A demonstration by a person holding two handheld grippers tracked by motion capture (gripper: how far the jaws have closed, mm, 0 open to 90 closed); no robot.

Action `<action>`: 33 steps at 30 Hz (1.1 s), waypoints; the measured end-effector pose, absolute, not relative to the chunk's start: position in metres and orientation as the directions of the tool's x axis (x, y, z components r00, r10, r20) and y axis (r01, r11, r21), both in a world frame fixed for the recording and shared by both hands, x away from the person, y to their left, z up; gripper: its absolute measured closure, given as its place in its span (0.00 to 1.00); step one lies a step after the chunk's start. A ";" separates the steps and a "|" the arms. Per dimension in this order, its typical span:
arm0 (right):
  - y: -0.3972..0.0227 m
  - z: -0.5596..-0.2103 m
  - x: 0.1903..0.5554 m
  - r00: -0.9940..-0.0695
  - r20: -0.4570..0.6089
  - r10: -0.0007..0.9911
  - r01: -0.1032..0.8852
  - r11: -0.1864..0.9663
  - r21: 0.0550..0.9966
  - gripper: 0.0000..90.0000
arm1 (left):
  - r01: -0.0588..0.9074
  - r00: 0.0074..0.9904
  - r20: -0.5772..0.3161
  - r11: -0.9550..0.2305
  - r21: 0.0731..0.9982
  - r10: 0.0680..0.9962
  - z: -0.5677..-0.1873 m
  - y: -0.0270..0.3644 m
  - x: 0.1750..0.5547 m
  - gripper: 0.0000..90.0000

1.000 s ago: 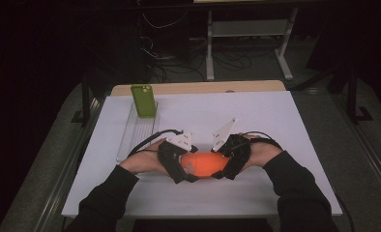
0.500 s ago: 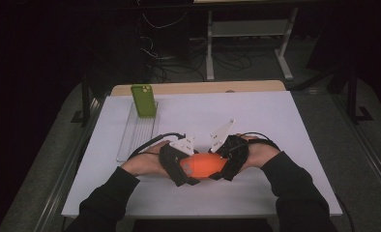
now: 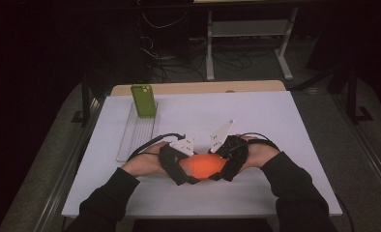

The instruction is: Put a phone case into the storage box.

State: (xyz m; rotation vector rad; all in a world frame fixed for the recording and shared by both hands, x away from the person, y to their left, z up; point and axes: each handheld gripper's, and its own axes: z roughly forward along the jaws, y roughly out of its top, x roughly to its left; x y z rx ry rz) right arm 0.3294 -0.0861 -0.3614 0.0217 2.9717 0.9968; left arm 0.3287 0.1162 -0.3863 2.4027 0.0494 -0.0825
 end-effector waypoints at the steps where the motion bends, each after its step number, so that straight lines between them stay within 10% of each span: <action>1: -0.086 -0.362 0.330 -1.000 0.005 0.019 0.019 0.797 0.604 0.16 | 0.061 0.997 -0.078 -0.743 0.667 0.011 -0.386 0.116 0.329 0.17; 33: -0.158 -0.380 0.325 -0.812 0.109 0.573 0.442 0.483 0.755 0.01 | 0.368 0.903 -0.090 -0.648 0.667 0.420 -0.394 0.134 0.342 0.17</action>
